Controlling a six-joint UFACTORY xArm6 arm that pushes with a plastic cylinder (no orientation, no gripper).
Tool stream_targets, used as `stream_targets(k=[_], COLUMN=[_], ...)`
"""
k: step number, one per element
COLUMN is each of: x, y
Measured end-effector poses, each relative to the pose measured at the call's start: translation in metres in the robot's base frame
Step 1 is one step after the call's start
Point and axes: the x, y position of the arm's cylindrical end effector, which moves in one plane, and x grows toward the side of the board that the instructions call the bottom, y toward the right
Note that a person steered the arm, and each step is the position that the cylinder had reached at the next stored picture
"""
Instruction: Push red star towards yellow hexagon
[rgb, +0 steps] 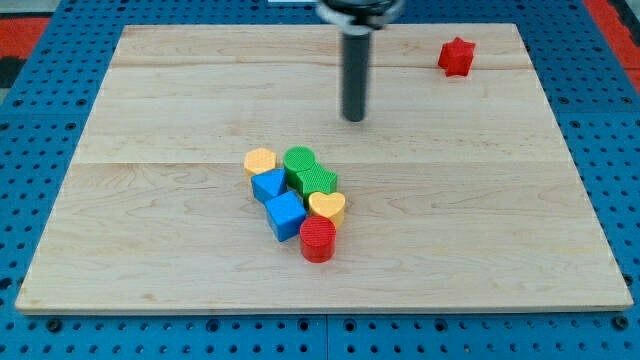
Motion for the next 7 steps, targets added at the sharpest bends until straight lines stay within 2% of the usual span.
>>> stream_targets(k=[1, 3, 5, 6, 7], x=[-0.003, -0.088, -0.128, -0.117, -0.122], y=[0.085, 0.197, 0.099, 0.052, 0.06])
